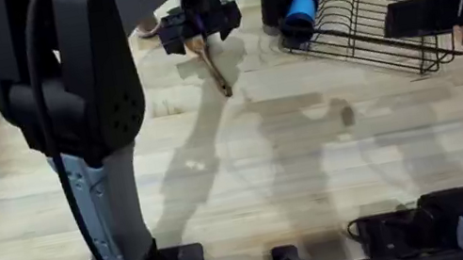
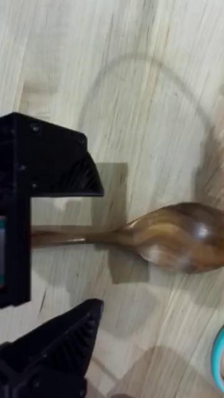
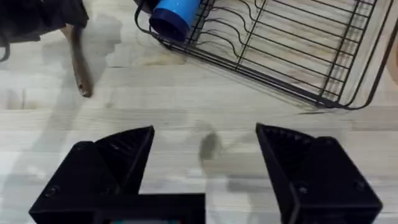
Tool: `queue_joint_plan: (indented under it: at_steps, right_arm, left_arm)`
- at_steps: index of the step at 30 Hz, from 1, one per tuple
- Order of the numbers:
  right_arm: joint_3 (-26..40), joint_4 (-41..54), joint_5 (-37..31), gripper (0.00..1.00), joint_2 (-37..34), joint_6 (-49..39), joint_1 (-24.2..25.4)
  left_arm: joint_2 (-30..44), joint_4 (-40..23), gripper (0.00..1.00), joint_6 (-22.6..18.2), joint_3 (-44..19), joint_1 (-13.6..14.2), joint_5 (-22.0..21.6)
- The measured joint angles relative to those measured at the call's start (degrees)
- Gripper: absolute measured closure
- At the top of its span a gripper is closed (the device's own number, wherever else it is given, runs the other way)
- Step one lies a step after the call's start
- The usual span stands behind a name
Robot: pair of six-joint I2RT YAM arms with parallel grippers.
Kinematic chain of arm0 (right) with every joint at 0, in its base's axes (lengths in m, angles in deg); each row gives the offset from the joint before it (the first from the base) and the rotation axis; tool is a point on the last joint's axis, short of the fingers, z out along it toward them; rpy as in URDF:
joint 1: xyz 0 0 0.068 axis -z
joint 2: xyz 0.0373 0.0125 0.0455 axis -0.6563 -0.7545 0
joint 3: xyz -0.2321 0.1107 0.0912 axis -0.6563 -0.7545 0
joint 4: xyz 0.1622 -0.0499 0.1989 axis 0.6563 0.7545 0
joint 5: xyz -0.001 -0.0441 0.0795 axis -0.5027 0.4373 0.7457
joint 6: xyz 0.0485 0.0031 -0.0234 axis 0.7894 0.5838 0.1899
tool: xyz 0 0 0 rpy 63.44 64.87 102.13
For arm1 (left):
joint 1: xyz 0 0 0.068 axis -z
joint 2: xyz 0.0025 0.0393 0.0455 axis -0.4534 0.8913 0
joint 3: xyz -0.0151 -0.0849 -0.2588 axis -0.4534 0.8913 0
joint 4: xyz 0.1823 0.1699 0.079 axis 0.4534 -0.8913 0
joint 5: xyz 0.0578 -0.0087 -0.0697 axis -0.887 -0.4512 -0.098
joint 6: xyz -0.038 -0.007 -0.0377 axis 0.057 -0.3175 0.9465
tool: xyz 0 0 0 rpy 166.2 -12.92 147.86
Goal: Pick up the spoon on the table one by one and put them onto the rack
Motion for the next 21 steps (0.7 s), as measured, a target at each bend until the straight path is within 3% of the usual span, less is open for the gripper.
queue_joint_plan:
  at_steps: [14, 21]
  right_arm:
    - [0.00, 0.00, 0.00, 0.009, 0.00, 0.02, 0.00]
    - [0.00, 0.02, 0.00, 0.009, 0.00, 0.02, 0.00]
  left_arm:
    - [5.38, -1.11, 0.004, -1.03, -0.28, 0.00, 0.02]
    - [5.42, -1.16, 0.202, -1.03, -0.31, 0.22, 0.15]
